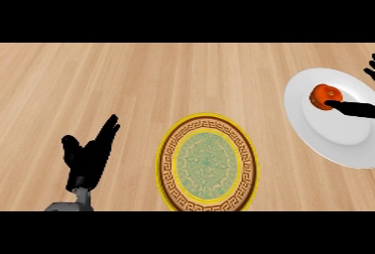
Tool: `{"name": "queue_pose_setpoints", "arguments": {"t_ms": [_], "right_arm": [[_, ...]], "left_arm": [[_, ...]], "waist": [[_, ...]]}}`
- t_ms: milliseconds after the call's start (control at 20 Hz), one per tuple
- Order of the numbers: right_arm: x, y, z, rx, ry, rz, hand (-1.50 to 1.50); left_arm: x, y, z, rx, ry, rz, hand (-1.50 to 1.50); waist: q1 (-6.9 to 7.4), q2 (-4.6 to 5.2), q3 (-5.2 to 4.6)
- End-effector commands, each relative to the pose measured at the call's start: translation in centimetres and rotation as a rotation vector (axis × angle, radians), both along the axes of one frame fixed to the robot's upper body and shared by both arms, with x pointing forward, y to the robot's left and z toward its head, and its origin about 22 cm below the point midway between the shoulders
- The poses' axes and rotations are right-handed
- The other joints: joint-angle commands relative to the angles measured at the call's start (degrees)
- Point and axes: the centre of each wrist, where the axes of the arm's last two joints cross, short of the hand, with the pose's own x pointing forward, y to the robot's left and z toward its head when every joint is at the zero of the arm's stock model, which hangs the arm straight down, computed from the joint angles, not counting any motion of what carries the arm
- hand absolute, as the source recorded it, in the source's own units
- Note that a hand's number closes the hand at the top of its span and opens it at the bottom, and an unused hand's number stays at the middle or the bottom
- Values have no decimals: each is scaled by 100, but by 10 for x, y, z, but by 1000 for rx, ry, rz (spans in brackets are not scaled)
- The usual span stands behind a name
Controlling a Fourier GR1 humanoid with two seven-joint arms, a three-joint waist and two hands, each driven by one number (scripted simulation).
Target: Pick the squash from the plate and place it in the plate
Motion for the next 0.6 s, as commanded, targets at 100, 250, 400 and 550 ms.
{"name": "queue_pose_setpoints", "arguments": {"t_ms": [100,250,400,550], "right_arm": [[-14,-38,18,159,-40,-19,-150],[-43,-73,24,208,-16,66,-150],[-74,-94,12,238,20,148,-150],[-91,-109,15,237,37,226,-150]], "left_arm": [[-3,-5,-14,-17,54,-10,0],[-8,-10,-16,-4,65,6,0],[1,-6,-14,-14,70,25,0],[-14,3,-15,-26,74,25,0]], "waist": [[-45,28,-34],[-98,11,-32],[-183,0,-34],[-156,-34,-38]]}}
